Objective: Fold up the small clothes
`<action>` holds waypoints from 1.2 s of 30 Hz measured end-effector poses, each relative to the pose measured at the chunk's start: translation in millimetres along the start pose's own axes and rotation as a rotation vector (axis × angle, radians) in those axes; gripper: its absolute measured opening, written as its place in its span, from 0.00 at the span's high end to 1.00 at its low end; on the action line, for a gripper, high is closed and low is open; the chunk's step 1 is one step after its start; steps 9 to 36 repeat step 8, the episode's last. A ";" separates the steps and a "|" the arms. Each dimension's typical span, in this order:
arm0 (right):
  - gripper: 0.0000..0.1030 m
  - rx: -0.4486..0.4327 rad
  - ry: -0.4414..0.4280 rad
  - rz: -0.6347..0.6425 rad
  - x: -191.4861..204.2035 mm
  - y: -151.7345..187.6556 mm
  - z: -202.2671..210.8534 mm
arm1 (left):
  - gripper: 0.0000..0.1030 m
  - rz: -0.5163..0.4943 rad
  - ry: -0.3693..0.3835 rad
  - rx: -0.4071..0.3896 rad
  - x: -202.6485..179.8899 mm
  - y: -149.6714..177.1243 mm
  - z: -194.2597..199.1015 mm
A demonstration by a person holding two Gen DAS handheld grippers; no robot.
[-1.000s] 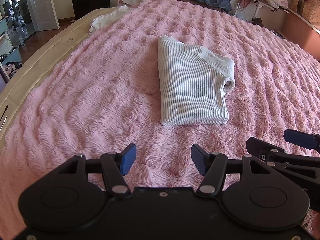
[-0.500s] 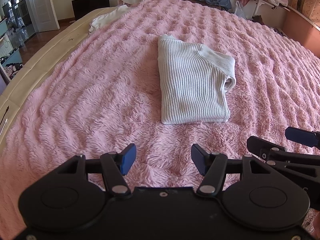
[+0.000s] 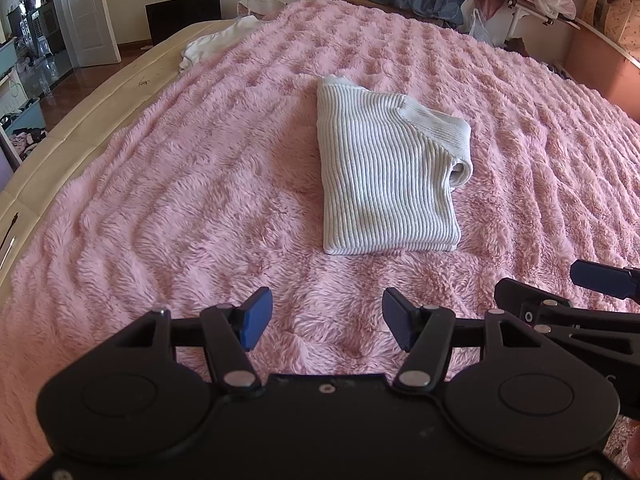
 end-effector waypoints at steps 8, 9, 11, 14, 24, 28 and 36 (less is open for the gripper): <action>0.27 -0.002 0.002 0.000 -2.4 -1.1 0.2 | 0.38 0.018 0.015 -0.016 -0.4 -1.0 2.0; 0.27 -0.002 0.002 0.000 -2.4 -1.1 0.2 | 0.38 0.018 0.015 -0.016 -0.4 -1.0 2.0; 0.27 -0.002 0.002 0.000 -2.4 -1.1 0.2 | 0.38 0.018 0.015 -0.016 -0.4 -1.0 2.0; 0.27 -0.002 0.002 0.000 -2.4 -1.1 0.2 | 0.38 0.018 0.015 -0.016 -0.4 -1.0 2.0; 0.27 -0.002 0.002 0.000 -2.4 -1.1 0.2 | 0.38 0.018 0.015 -0.016 -0.4 -1.0 2.0; 0.27 -0.002 0.002 0.000 -2.4 -1.1 0.2 | 0.38 0.018 0.015 -0.016 -0.4 -1.0 2.0; 0.27 -0.002 0.002 0.000 -2.4 -1.1 0.2 | 0.38 0.018 0.015 -0.016 -0.4 -1.0 2.0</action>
Point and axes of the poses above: each gripper's, at about its wrist camera, not at the fingertips, and z roughly against the way its jaws point, x to its left, y to its underside, the point moved 3 cm from there along -z, roughly the way its jaws point, and after that the axes turned 14 degrees about -z, right-handed, at the moved point
